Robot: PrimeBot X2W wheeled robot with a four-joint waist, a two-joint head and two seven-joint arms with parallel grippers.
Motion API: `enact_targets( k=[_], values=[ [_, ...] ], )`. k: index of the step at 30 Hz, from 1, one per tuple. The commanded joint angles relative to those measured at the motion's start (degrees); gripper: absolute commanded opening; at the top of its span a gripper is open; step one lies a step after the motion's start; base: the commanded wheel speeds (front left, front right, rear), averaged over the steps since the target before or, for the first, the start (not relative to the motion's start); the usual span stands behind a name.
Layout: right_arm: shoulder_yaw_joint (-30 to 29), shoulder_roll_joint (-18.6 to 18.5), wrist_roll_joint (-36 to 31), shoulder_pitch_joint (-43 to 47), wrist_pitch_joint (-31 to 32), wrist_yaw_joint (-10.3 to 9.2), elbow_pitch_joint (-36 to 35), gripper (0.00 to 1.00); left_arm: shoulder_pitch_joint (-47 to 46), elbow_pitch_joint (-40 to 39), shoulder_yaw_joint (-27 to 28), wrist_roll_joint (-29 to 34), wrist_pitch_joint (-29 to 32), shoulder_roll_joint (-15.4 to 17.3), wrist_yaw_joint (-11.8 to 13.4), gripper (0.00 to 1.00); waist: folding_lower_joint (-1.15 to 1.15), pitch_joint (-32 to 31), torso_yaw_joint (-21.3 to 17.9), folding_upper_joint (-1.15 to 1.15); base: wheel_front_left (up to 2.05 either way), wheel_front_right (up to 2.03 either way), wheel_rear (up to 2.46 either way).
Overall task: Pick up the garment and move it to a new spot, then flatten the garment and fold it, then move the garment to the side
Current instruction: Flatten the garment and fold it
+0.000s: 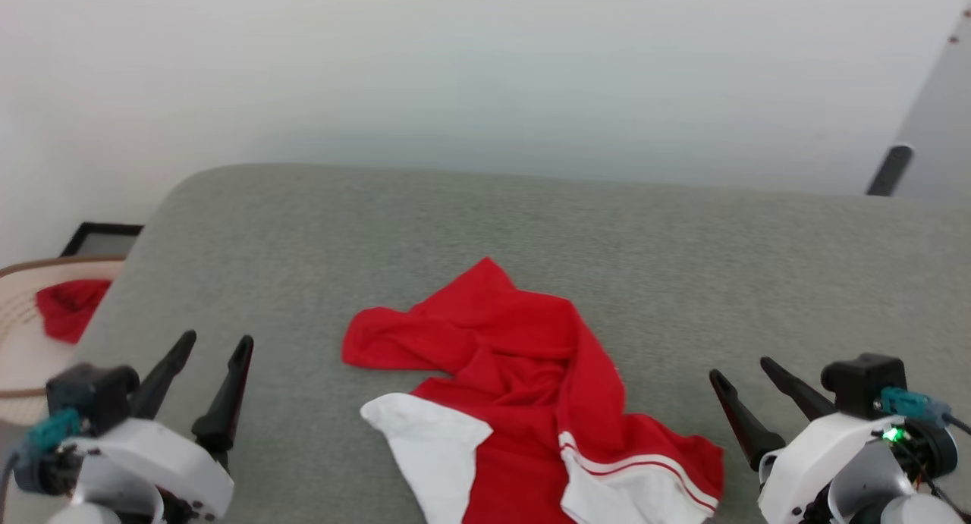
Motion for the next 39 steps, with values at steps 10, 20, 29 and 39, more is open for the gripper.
enact_targets(
  k=[10,20,29,39],
  values=[
    [5.0,-4.3,4.2,-3.7,6.8,-0.06,-0.5,1.0,2.5,4.7,-0.6,3.1,-9.5,-3.6,0.6,1.0,0.0,0.0,7.7,0.0,0.0,0.0,0.0],
    [9.6,-7.6,8.9,-4.8,15.8,-0.06,-2.3,1.0,3.3,7.5,0.8,5.7,-12.2,-8.3,0.3,1.0,0.0,1.5,11.8,0.0,0.0,0.0,0.0],
    [10.5,-8.4,10.5,-2.5,21.5,-0.06,-3.4,1.0,4.9,6.9,5.4,8.6,-12.2,-12.9,-1.3,1.0,0.0,2.3,13.4,0.0,0.0,0.0,0.0],
    [10.2,-6.5,6.4,-3.0,23.7,-0.06,2.4,1.0,4.5,7.8,6.8,11.2,-12.2,-16.8,-3.4,1.0,0.0,3.9,15.8,0.0,0.0,0.0,0.0]
  ],
)
